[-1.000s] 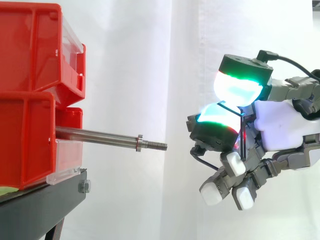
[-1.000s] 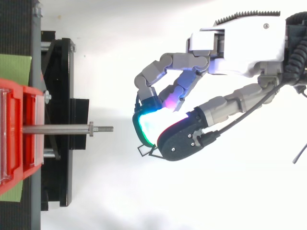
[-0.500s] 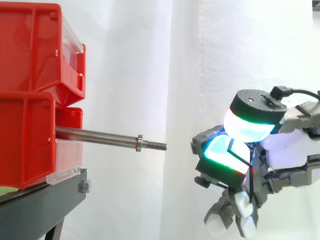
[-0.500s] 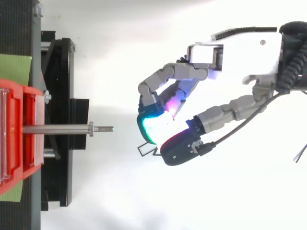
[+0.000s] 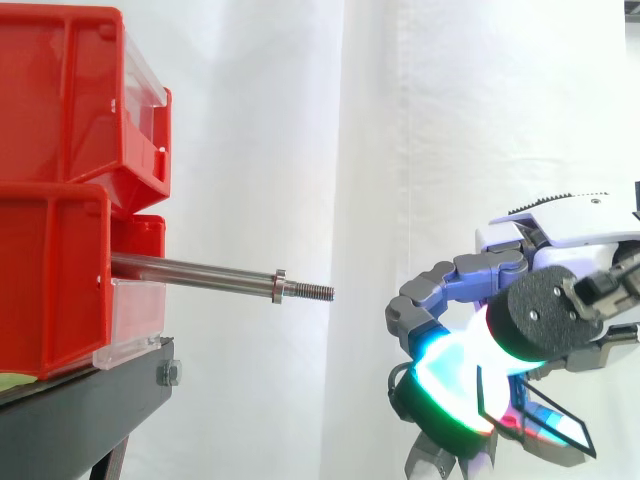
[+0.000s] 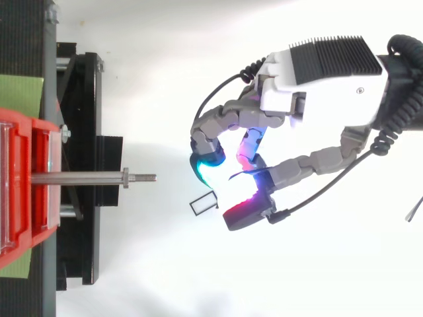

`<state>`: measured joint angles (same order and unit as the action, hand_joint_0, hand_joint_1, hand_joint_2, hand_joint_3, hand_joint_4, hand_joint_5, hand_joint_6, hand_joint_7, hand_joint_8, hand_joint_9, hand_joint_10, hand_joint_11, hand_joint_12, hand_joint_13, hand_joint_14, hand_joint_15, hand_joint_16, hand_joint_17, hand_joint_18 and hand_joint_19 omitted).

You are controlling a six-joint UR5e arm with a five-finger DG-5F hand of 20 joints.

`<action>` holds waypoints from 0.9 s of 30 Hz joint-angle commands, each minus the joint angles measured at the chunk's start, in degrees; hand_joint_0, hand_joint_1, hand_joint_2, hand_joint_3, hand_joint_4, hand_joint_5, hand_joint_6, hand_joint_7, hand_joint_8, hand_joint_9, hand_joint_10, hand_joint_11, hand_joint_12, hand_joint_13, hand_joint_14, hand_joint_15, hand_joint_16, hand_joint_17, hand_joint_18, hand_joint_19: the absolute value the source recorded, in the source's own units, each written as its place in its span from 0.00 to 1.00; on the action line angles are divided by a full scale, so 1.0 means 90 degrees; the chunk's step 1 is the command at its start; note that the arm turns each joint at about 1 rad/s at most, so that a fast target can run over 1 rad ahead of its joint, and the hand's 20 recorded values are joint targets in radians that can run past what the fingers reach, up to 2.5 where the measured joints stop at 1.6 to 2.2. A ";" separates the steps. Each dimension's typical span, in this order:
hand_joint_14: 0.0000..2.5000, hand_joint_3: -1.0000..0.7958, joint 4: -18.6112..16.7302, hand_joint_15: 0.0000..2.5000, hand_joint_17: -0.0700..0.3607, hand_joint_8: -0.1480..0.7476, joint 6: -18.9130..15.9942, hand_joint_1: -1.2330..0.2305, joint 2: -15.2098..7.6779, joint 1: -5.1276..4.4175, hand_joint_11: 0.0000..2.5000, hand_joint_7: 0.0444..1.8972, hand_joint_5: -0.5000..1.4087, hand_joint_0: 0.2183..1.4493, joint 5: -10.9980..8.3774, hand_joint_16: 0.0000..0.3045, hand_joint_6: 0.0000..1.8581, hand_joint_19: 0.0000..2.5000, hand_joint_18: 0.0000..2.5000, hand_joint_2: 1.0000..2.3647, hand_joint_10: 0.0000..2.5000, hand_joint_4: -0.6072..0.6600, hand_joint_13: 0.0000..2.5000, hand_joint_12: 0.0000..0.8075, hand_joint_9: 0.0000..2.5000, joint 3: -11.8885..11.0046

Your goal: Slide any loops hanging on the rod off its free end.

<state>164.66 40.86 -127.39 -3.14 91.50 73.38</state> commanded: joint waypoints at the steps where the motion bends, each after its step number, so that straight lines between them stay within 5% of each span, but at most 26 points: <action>1: 0.00 0.43 -0.0170 0.06 0.40 0.47 0.0470 0.37 -0.0006 0.0007 0.48 0.65 0.19 0.30 0.0000 0.15 0.40 0.16 0.32 0.02 0.01 0.38 0.31 0.39 0.54 0.0050; 11: 0.01 0.41 -0.0229 0.14 0.41 0.45 0.0460 0.38 -0.0006 -0.0003 0.73 0.64 0.19 0.30 0.0000 0.15 0.39 0.17 0.32 0.01 0.00 0.39 0.34 0.41 0.55 0.0050; 12: 0.00 0.41 -0.0229 0.13 0.41 0.47 0.0460 0.38 0.0004 -0.0003 0.71 0.64 0.19 0.30 0.0000 0.15 0.39 0.17 0.32 0.01 0.00 0.39 0.33 0.41 0.52 0.0050; 13: 0.00 0.41 -0.0229 0.11 0.41 0.48 0.0460 0.38 0.0004 -0.0003 0.58 0.64 0.19 0.30 0.0009 0.15 0.39 0.16 0.32 0.01 0.01 0.39 0.31 0.41 0.48 0.0050; 19: 0.00 0.41 -0.0229 0.09 0.41 0.50 0.0460 0.38 -0.0006 -0.0003 0.41 0.64 0.19 0.30 0.0000 0.15 0.39 0.17 0.31 0.01 0.01 0.40 0.30 0.40 0.43 0.0050; 27: 0.00 0.43 -0.0190 0.09 0.41 0.49 0.0451 0.38 0.0004 -0.0003 0.35 0.66 0.20 0.30 0.0000 0.16 0.39 0.17 0.31 0.02 0.01 0.38 0.29 0.40 0.41 0.0177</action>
<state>162.89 44.98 -127.40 -3.16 91.45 74.18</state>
